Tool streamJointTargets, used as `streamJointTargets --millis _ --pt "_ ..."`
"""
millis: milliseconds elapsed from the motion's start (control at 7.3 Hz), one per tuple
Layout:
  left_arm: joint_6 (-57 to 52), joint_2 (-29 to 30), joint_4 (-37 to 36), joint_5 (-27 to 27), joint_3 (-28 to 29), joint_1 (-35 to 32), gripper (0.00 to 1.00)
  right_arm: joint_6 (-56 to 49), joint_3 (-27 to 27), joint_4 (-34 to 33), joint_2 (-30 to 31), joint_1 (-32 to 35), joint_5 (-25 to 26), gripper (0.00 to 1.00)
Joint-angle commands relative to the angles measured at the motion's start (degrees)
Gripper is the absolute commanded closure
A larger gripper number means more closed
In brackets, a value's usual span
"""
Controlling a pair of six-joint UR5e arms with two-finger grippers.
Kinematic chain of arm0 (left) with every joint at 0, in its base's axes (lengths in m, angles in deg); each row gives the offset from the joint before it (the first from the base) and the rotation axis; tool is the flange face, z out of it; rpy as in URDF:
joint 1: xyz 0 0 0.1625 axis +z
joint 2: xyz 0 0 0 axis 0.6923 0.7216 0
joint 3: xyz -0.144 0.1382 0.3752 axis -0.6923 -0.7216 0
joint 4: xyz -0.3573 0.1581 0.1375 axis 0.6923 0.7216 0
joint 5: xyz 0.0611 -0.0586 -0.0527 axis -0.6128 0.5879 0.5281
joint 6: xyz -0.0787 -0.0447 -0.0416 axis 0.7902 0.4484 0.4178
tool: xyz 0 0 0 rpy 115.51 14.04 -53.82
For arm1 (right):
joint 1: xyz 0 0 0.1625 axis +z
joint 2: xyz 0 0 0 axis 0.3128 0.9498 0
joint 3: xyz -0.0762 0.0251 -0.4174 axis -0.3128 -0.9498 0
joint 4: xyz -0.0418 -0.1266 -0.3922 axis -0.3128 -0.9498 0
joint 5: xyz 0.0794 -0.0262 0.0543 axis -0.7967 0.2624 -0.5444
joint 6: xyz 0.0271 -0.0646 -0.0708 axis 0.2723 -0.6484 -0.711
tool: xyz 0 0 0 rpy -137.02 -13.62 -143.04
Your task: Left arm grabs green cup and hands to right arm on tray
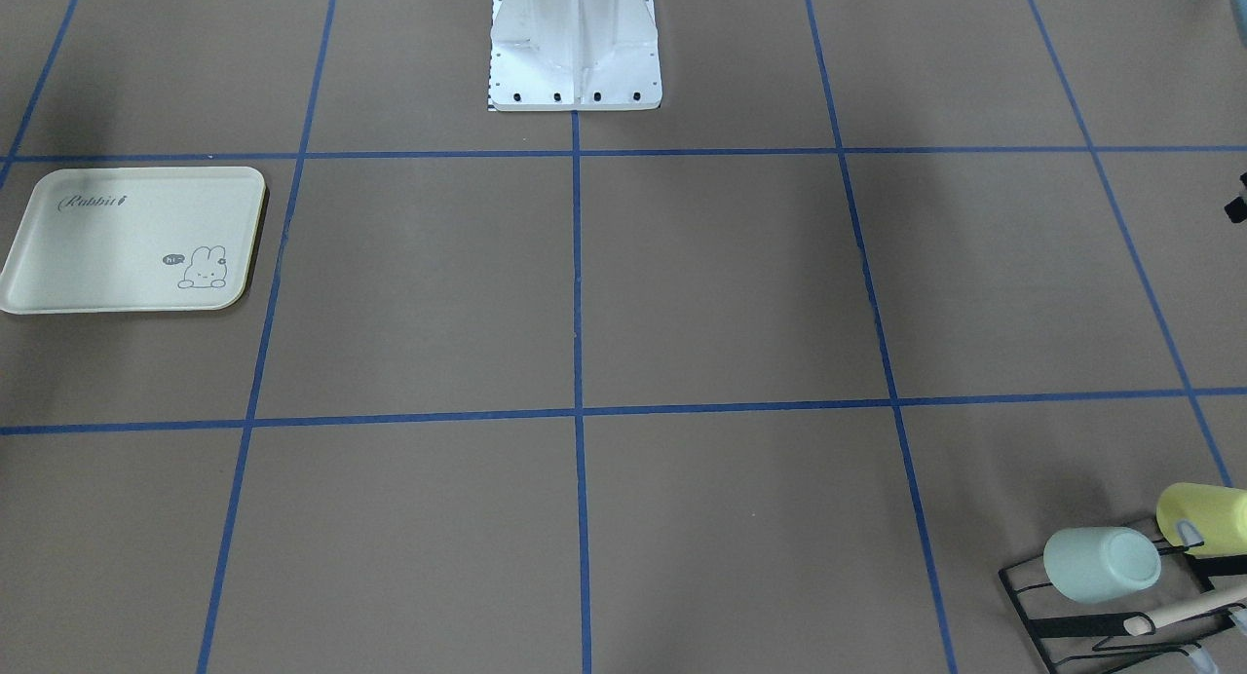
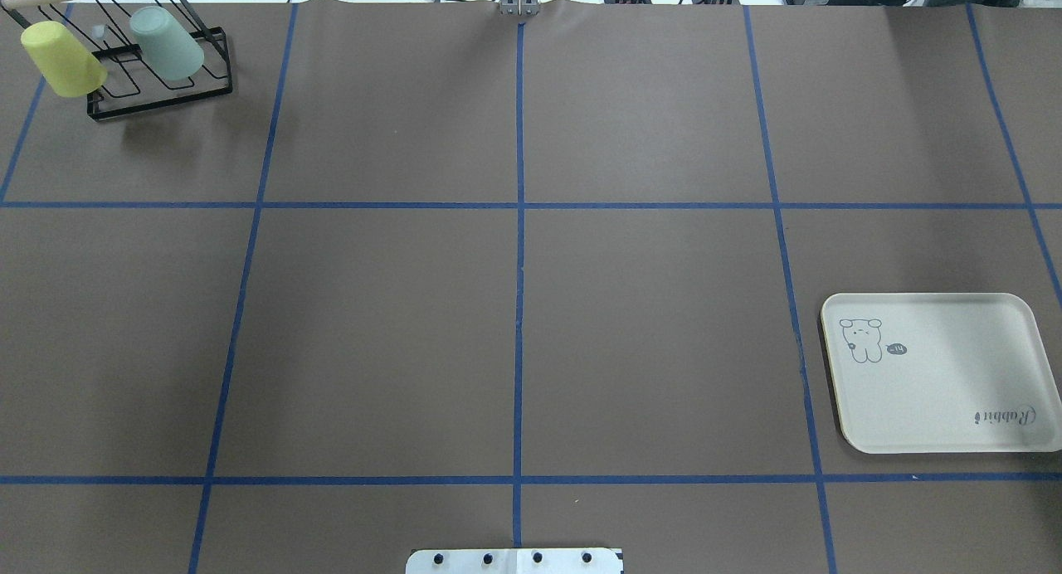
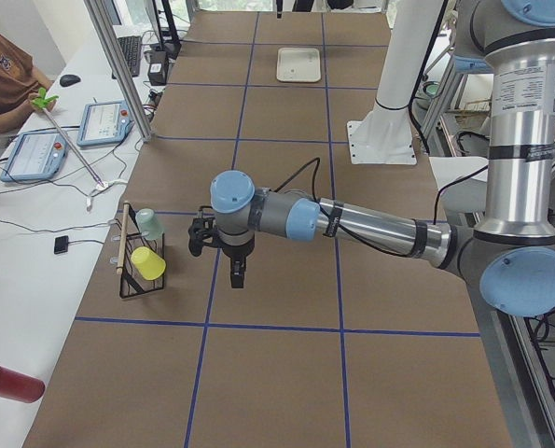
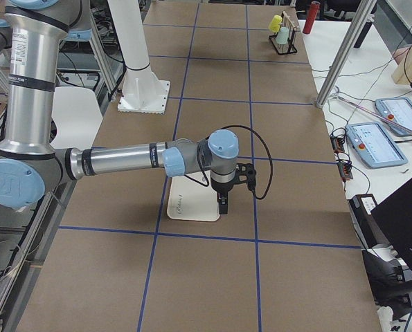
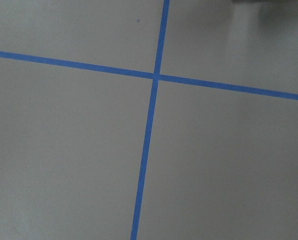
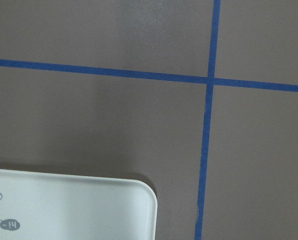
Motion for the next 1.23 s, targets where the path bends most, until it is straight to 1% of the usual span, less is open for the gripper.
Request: streamJointTargets --millis 0,274,411,685,959,1096 --pt "4.34 9.06 -0.30 0.04 3.25 3.33 0.01 0.04 0.00 0.03 -0.20 -0.03 0.05 0.00" --pt "14.25 19.94 -0.04 -0.48 10.51 6.58 0.01 0.13 -0.43 0.12 -0.64 -0.03 0.23 0.00" --pt "14.90 24.51 0.05 -1.01 14.99 8.60 0.01 0.13 -0.44 0.03 -0.81 -0.03 0.32 0.00" --pt "15.00 31.46 0.40 -1.28 23.86 11.15 0.00 -0.40 -1.23 0.12 -0.81 -0.12 0.40 0.00" --pt "15.52 37.01 3.45 -6.87 33.97 12.56 0.00 -0.14 -0.97 0.12 -0.73 -0.12 0.14 0.00" --pt "18.31 37.04 4.00 -8.47 35.06 13.53 0.01 -0.13 -1.05 0.12 -0.81 -0.38 -0.12 0.00"
